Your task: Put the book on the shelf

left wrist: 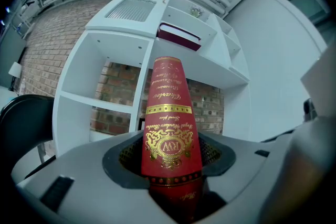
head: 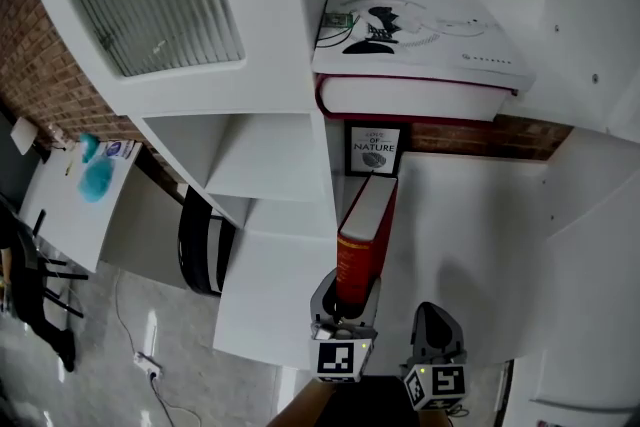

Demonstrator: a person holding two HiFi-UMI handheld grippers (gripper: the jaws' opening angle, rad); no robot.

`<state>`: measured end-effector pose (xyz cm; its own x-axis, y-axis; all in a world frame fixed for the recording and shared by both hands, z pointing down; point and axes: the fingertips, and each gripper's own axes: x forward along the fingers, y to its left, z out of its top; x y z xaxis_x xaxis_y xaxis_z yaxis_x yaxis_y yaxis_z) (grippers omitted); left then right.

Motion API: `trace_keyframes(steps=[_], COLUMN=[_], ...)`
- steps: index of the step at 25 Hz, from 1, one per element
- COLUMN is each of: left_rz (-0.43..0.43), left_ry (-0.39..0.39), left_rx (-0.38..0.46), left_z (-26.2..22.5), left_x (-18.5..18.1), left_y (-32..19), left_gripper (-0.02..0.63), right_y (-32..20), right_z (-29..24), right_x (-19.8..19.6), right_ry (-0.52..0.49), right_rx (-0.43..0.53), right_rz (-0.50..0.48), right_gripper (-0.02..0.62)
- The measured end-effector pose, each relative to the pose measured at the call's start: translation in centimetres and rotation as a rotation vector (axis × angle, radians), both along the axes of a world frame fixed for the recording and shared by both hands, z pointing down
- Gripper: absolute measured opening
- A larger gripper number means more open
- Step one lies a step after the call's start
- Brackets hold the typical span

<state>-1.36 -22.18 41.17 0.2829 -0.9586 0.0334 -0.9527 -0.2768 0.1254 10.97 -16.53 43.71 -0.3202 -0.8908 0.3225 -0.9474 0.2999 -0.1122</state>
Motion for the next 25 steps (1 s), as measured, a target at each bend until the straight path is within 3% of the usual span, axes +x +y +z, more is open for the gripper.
trace_keyframes(steps=[8,14,25], left_rz=[-0.031,-0.083,-0.136], left_ry=[-0.018,0.024,-0.004], left_rx=[-0.001,0.028,0.068], left_z=[0.8,1.2,3.1], left_x=[-0.2,-0.3,0.1], left_y=[-1.5,-2.9,-6.8], left_gripper=[0.245,0.245,0.245], right_y=[-0.9,-2.2,-4.7], right_z=[0.9,1.9,4.1], right_x=[-0.2,-0.3,-0.4], right_ry=[0.003,-0.01,-0.019], right_rx=[-0.018,-0.044,-0.078], right_rz=[-0.01,-0.037,-0.071], right_gripper=[0.015,0.015,0.015])
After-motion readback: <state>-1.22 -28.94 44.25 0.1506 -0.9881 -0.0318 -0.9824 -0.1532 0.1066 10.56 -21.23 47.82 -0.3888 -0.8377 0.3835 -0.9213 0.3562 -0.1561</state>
